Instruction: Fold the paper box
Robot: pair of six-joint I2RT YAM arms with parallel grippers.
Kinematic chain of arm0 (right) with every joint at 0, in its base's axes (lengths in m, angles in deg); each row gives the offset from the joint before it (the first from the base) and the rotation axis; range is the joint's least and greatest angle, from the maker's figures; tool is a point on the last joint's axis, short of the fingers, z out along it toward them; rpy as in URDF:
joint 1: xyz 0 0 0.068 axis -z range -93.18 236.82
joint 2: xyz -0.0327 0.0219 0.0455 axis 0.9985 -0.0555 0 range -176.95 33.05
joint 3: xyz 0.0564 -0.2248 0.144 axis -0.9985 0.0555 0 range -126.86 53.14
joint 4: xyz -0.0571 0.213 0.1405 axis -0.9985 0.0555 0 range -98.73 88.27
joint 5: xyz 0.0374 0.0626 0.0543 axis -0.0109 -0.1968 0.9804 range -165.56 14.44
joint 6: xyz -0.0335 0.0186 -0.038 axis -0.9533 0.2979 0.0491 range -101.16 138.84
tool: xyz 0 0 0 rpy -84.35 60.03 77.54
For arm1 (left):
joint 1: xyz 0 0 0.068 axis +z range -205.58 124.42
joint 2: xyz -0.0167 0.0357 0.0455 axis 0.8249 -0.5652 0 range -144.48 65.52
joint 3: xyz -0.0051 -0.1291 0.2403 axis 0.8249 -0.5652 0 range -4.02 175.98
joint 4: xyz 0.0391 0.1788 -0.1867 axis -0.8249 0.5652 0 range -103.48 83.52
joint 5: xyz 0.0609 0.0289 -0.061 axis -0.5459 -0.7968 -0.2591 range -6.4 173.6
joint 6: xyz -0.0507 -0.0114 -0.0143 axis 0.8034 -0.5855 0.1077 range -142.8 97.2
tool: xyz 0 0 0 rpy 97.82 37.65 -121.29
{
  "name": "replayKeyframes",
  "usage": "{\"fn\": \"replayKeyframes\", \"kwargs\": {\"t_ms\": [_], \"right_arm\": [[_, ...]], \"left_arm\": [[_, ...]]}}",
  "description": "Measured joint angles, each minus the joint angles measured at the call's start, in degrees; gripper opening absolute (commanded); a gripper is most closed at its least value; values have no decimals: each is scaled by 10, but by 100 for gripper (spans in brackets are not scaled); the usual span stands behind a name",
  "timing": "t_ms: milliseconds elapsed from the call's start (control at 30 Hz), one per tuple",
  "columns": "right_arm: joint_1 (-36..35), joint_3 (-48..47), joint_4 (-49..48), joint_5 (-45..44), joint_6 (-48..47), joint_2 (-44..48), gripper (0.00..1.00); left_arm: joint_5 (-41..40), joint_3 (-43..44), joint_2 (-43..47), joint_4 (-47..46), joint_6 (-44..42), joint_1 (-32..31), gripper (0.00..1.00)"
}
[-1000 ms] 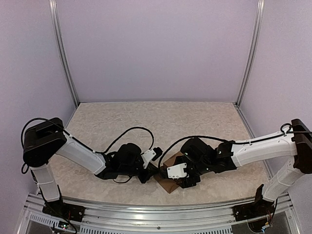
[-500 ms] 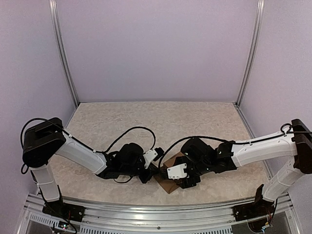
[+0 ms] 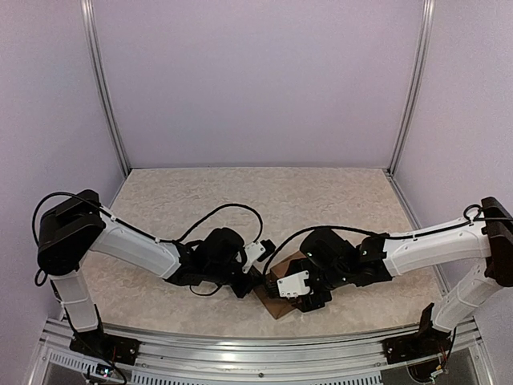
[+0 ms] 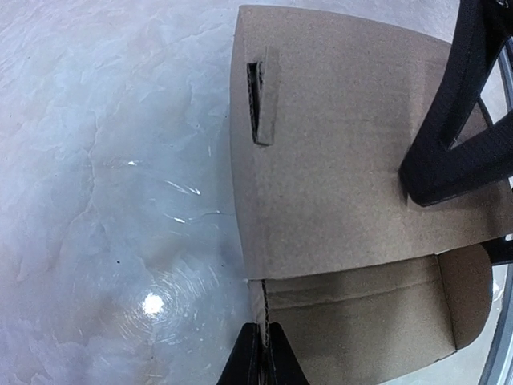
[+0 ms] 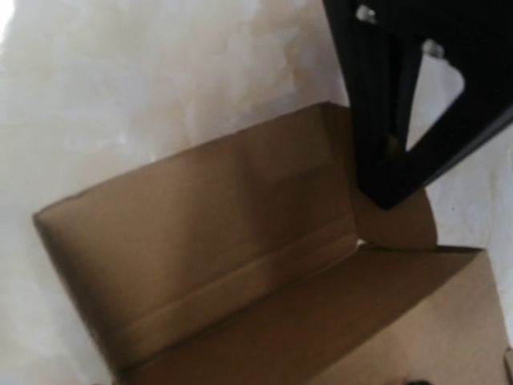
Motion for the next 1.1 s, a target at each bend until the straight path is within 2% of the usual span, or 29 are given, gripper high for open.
{"fn": "replayKeyframes", "kwargs": {"t_ms": [733, 867, 933, 1100], "right_arm": [[6, 13, -9, 20, -14, 10, 80], [7, 14, -8, 22, -16, 11, 85], [7, 14, -4, 25, -17, 13, 98], [7, 13, 7, 31, -14, 13, 99]], "left_arm": [[29, 7, 0, 15, 13, 14, 4], [27, 7, 1, 15, 22, 14, 4], [24, 7, 2, 16, 26, 12, 3], [-7, 7, 6, 23, 29, -4, 3]]}}
